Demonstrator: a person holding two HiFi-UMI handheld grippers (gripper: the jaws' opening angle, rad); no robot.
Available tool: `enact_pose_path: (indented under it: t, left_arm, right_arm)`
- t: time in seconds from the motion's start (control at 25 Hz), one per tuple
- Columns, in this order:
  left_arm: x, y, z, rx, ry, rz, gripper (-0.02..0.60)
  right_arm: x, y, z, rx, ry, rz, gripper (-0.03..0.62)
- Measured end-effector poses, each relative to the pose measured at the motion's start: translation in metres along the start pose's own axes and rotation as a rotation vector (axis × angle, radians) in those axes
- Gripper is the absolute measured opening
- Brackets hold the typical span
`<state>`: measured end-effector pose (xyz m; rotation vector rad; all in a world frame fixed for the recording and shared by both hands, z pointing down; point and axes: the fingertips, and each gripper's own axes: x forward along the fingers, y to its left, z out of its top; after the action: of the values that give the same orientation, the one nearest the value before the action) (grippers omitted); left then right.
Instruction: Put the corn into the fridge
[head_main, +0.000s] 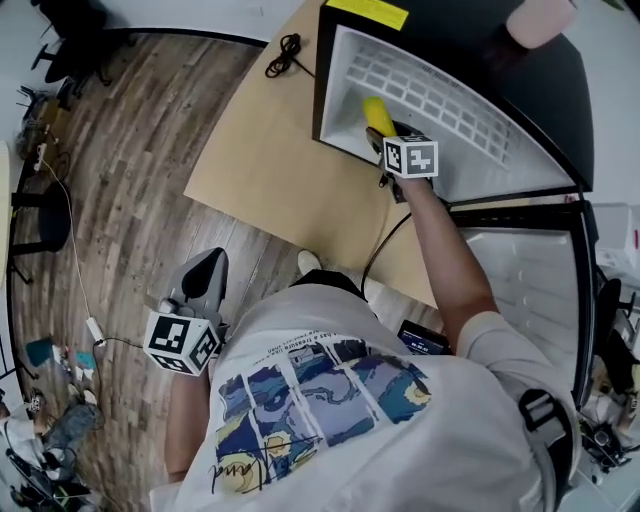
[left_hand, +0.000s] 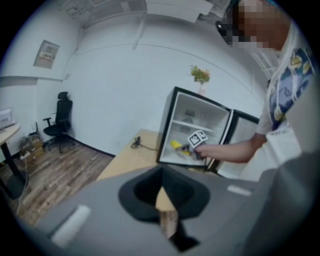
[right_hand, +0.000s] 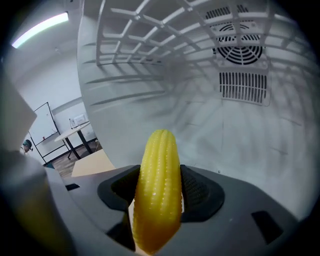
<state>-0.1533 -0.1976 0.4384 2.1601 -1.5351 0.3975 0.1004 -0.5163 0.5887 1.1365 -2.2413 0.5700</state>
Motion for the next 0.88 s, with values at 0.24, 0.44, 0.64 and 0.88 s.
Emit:
enact_pose_path:
  t: [0.24, 0.44, 0.64, 0.88]
  left_arm:
    - [0.003, 0.004, -0.005, -0.013, 0.025, 0.045, 0.009]
    - [-0.002, 0.007, -0.01, -0.032, 0.042, 0.085, 0.009]
    - [-0.003, 0.007, -0.016, -0.043, 0.048, 0.11, 0.009]
    - [-0.006, 0.009, -0.016, -0.043, 0.056, 0.128, 0.009]
  right_arm:
    - [0.038, -0.018, 0.007, -0.003, 0.011, -0.043, 0.245]
    - [0.064, -0.023, 0.009, -0.009, 0.02, -0.064, 0.245]
    - [0.079, -0.029, 0.01, -0.018, 0.034, -0.096, 0.245]
    - [0.085, -0.032, 0.011, -0.041, 0.039, -0.129, 0.245]
